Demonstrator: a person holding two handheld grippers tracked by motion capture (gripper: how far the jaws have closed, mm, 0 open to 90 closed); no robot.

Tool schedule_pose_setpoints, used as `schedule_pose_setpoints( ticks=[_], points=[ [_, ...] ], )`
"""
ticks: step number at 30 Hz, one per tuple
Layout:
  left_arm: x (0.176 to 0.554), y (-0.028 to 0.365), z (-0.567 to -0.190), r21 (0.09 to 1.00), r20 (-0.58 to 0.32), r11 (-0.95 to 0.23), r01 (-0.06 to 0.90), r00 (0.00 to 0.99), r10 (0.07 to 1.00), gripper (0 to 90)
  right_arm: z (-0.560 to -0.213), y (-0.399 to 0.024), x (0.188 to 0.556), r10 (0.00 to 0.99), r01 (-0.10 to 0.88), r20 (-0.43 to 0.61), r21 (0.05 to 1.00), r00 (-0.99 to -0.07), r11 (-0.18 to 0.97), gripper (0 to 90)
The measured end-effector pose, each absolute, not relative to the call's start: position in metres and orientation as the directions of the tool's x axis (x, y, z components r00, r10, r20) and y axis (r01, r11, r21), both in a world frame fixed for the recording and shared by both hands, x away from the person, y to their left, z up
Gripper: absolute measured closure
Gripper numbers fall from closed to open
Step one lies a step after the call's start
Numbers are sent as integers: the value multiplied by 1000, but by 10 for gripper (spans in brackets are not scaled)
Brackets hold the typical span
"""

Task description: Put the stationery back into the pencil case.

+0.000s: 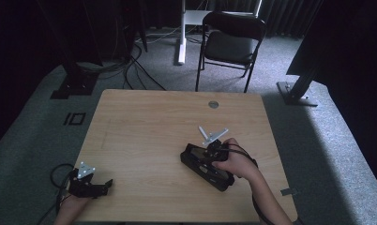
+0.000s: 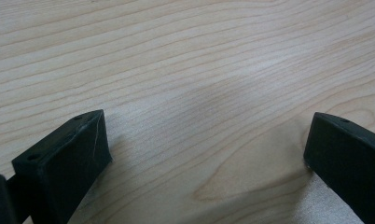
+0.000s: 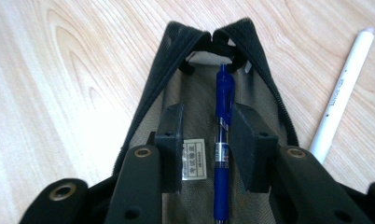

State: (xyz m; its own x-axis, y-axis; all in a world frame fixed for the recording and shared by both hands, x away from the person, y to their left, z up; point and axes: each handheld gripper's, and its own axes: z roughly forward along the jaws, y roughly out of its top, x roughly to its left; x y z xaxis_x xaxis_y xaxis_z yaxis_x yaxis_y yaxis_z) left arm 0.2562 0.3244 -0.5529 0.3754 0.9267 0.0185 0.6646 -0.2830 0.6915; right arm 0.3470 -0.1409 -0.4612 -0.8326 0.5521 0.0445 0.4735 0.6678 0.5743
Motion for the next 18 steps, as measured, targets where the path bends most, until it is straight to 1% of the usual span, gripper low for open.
schedule_pose_setpoints(
  ticks=[8,11,14,18],
  points=[
    [256,324,-553,692,18,-283,665,375,927,3,-448,-145,349,558,453,30,621,-829,639,646],
    [256,324,-553,692,19,-283,665,375,927,3,-447,-148,354,597,466,44,673,-801,574,625],
    [256,324,-553,692,19,-283,665,375,927,4,-447,-151,358,623,471,45,698,-781,540,627],
    [256,324,-553,692,18,-283,664,375,927,4,-448,-154,362,644,484,52,706,-763,517,629]
  ],
)
